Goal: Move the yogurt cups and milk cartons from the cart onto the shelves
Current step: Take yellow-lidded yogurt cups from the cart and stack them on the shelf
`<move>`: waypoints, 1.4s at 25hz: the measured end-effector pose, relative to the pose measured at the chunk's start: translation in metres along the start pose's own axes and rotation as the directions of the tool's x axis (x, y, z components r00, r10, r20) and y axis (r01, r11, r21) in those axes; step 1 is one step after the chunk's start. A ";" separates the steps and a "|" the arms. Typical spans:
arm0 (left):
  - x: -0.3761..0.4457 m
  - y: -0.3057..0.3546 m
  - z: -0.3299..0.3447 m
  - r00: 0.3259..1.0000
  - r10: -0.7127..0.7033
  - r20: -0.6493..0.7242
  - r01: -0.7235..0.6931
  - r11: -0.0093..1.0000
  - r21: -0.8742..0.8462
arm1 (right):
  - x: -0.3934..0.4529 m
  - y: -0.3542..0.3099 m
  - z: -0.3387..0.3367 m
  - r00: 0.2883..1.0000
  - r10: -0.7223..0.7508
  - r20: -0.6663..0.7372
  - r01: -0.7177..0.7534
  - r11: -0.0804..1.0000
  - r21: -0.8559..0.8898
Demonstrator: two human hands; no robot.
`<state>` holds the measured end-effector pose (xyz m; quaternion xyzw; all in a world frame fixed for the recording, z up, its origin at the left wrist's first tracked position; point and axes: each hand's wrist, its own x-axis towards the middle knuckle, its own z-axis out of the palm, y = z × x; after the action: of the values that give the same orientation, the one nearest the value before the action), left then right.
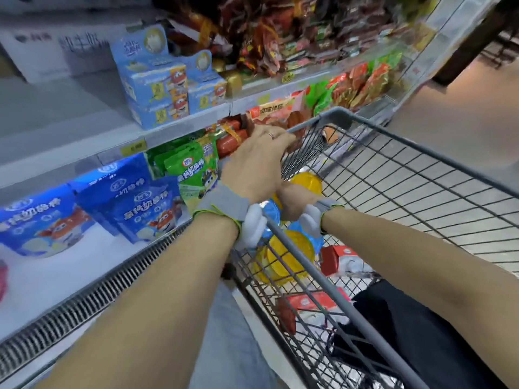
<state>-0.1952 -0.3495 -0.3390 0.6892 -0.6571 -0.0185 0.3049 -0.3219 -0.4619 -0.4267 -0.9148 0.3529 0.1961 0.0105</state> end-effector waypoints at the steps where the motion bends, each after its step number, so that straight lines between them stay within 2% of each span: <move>1: 0.000 0.004 -0.001 0.995 -0.013 0.099 0.019 0.997 -0.069 | -0.002 0.001 0.000 1.000 -0.011 -0.007 0.011 1.000 -0.022; 3: 0.000 0.008 -0.005 0.963 -0.105 0.248 0.116 0.993 -0.031 | -0.002 0.002 0.004 0.998 -0.037 -0.045 0.035 0.998 -0.045; 6: 0.003 0.003 -0.008 0.921 -0.174 0.349 0.160 0.985 0.068 | 0.000 0.005 0.010 0.997 -0.069 -0.037 0.068 0.997 -0.033; 9: 0.004 0.012 -0.015 0.900 -0.187 0.394 0.161 0.982 0.097 | -0.002 0.010 0.010 0.996 -0.091 -0.025 0.091 0.996 0.013; 17: 0.000 0.020 -0.021 0.894 -0.211 0.394 0.144 0.971 0.192 | -0.008 0.001 0.011 0.997 0.027 -0.076 -0.024 0.999 0.049; 22: 0.001 0.021 -0.021 0.878 -0.218 0.427 0.147 0.970 0.192 | -0.009 0.023 0.003 0.988 0.043 -0.145 0.006 0.947 0.323; 25: 0.004 0.017 -0.018 0.858 -0.217 0.466 0.130 0.968 0.213 | -0.019 0.037 -0.027 0.977 0.077 -0.200 0.013 0.910 0.415; 28: 0.004 0.012 -0.013 0.871 -0.214 0.442 0.111 0.963 0.247 | -0.033 0.055 -0.066 0.965 0.107 -0.241 0.032 0.860 0.508; 32: 0.005 0.011 -0.010 0.881 -0.225 0.415 0.120 0.957 0.264 | -0.056 0.060 -0.104 0.960 0.043 -0.278 0.138 0.790 0.597; 35: 0.005 0.011 -0.010 0.890 -0.268 0.370 0.203 0.957 0.206 | -0.066 0.055 -0.114 0.967 -0.052 -0.249 0.219 0.665 0.714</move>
<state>-0.2003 -0.3497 -0.3237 0.7684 -0.6154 -0.1405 0.1052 -0.3624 -0.4784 -0.2908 -0.8718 0.3316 -0.0602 0.3555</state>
